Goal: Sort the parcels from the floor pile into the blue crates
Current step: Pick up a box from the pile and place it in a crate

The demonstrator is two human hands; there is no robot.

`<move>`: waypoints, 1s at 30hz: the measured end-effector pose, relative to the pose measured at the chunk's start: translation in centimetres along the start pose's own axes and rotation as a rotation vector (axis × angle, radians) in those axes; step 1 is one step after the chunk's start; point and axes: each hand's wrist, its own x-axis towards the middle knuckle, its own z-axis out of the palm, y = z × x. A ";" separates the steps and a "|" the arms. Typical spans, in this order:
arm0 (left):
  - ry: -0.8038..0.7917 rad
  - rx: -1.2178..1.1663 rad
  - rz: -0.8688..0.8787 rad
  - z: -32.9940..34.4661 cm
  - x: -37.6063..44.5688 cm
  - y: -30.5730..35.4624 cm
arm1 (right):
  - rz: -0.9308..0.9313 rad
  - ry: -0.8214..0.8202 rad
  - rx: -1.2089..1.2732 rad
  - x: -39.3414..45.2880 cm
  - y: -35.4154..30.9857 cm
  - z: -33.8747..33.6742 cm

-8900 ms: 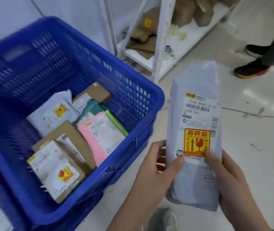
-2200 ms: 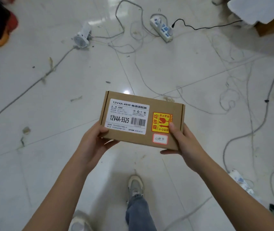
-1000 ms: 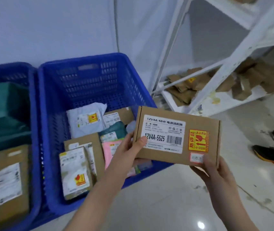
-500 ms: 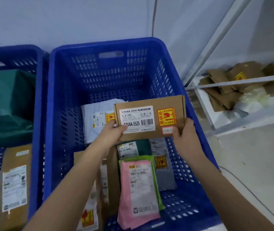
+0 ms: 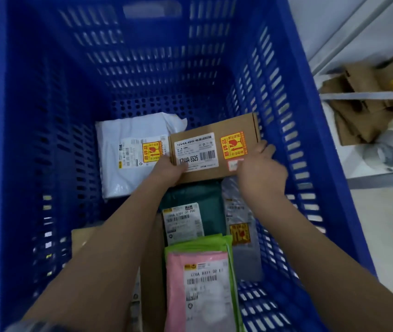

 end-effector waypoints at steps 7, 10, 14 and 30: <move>0.098 0.249 0.043 -0.8 1.2 -0.6 | 0.003 -0.109 -0.033 3.2 -0.8 1.5; 0.211 0.447 0.110 -1.4 1.2 -0.8 | 0.000 -0.205 -0.023 3.7 -1.0 2.0; 0.244 0.472 0.138 -1.2 1.5 -0.7 | -0.108 -0.219 -0.113 4.0 -1.2 3.2; 0.152 0.897 0.112 2.1 -0.2 -1.0 | 0.053 -0.580 0.132 4.8 -2.3 6.6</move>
